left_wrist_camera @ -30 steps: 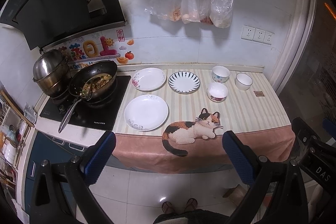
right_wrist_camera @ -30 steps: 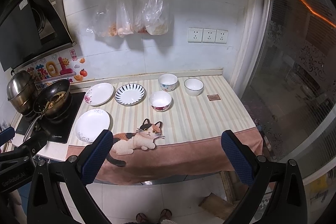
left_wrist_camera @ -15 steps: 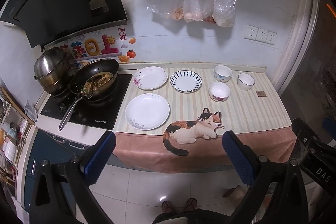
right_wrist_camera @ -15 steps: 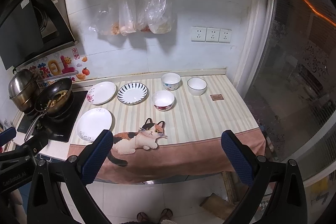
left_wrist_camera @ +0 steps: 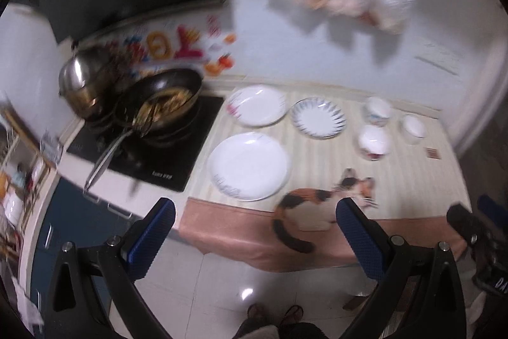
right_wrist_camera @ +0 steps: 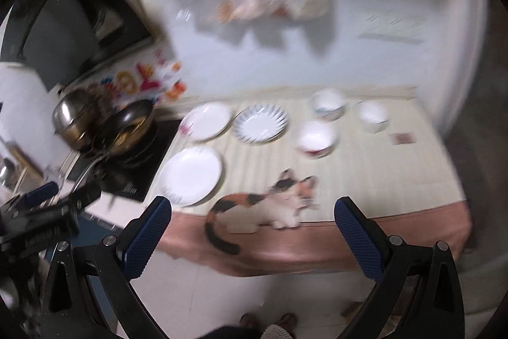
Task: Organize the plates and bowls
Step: 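Reach the left tool to the grey-swirl white plate rim while the right tool grips its other rim, then lift the grey-swirl white plate off the counter with both tools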
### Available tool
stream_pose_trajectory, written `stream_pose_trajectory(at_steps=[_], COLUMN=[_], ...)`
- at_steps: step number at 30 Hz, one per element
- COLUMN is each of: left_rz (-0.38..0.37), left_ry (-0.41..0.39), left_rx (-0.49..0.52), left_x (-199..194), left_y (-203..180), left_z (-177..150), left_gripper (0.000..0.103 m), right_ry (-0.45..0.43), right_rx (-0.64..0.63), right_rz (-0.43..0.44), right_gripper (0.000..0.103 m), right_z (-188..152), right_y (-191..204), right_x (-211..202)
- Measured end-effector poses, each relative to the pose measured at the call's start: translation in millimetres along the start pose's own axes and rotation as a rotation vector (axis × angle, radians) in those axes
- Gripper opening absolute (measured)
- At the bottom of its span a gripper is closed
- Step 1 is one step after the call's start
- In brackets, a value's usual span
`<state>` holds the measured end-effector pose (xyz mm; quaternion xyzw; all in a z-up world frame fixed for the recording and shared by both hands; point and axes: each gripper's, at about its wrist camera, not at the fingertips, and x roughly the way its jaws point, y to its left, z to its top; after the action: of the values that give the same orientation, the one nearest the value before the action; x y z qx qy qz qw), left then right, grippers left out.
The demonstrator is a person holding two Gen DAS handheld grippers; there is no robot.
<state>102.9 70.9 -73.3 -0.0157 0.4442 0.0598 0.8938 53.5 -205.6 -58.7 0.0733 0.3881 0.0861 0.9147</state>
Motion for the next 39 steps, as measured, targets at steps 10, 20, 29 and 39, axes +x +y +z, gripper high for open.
stream_pose_trajectory(at_steps=[10, 20, 29, 39], left_rz=[-0.029, -0.107, -0.131, -0.123], left_ry=[0.288, 0.500, 0.624, 0.609], left_rx=[0.036, 0.076, 0.071, 0.060], left_x=[206.4, 360.0, 407.0, 404.0], left_y=[49.1, 76.6, 84.6, 84.0], left_z=[33.6, 49.6, 47.5, 56.3], left_gripper=[0.100, 0.085, 0.053, 0.048], right_ry=[0.315, 0.564, 0.648, 0.685], right_rx=[0.038, 0.134, 0.159, 0.109], right_rz=[0.125, 0.118, 0.180, 0.265], right_gripper=[0.103, 0.095, 0.057, 0.028], right_z=[23.8, 19.8, 22.7, 22.0], right_y=[37.1, 46.3, 50.0, 52.8], right_x=[254.3, 439.6, 500.3, 502.6])
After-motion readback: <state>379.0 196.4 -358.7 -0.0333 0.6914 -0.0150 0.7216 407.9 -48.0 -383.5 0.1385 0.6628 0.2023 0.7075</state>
